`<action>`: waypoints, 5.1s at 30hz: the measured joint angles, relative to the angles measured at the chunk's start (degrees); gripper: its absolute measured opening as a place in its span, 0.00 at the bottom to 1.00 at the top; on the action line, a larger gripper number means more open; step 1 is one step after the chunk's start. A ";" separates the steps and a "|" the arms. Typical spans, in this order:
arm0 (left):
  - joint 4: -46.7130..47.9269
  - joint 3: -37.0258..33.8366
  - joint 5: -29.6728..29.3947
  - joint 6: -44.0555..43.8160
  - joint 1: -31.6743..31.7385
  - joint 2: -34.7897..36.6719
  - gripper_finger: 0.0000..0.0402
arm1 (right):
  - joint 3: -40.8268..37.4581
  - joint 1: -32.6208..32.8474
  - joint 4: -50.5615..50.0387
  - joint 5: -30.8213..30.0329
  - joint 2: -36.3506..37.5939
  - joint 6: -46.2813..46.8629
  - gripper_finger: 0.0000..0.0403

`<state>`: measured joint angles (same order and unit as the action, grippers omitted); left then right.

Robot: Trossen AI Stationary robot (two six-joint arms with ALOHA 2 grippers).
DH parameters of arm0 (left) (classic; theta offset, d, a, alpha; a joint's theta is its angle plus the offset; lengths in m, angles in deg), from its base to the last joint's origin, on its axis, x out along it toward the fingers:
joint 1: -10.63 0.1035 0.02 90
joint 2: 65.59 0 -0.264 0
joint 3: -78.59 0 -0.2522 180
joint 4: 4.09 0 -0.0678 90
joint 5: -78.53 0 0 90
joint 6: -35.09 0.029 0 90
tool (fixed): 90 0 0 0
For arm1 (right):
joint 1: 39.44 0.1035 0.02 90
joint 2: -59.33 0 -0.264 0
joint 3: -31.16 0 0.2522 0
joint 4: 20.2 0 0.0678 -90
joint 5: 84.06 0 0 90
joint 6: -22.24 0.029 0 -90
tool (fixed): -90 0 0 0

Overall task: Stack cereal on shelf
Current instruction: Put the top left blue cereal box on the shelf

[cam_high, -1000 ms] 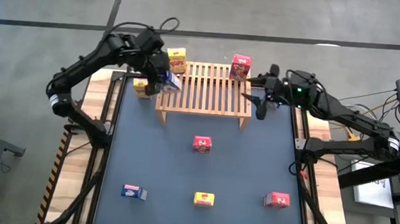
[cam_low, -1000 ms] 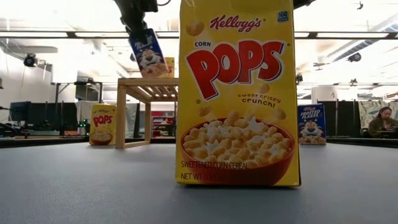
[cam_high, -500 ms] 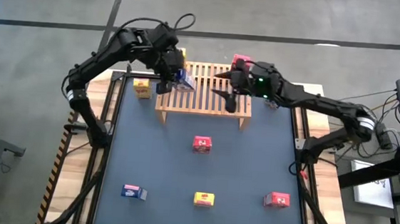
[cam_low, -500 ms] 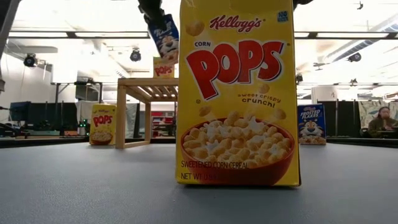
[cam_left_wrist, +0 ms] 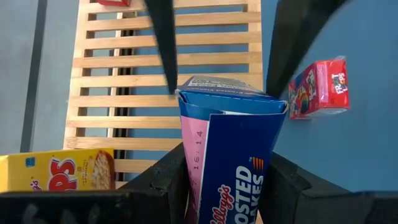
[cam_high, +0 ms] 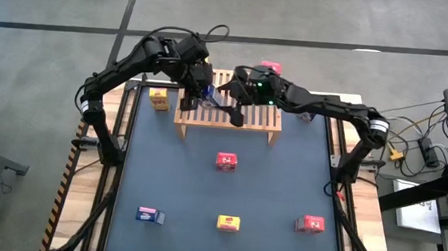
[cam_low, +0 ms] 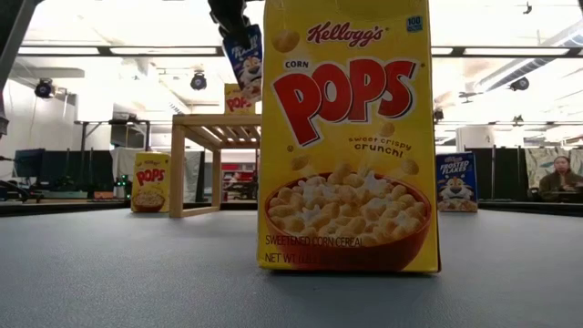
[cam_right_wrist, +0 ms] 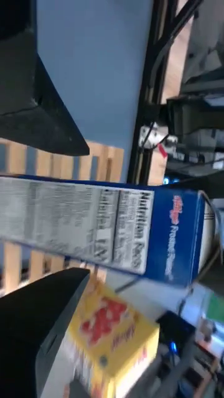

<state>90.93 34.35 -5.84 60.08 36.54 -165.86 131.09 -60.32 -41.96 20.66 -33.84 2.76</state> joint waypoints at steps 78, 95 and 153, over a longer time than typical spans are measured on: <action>0.25 -0.09 1.03 -0.17 -0.53 0.07 0.49 | 14.01 1.11 -8.88 3.51 -10.44 0.38 0.43; 1.12 -0.09 -6.85 -1.23 -0.53 2.90 0.78 | 13.99 0.06 -8.91 3.33 -10.44 -0.08 0.39; -65.77 -66.66 -1.42 -10.10 0.76 50.49 0.81 | -15.23 -9.51 27.86 2.82 -2.19 5.82 0.38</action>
<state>25.16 -32.31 -7.26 49.98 37.30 -115.37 115.86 -69.84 -14.10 23.48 -36.03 8.59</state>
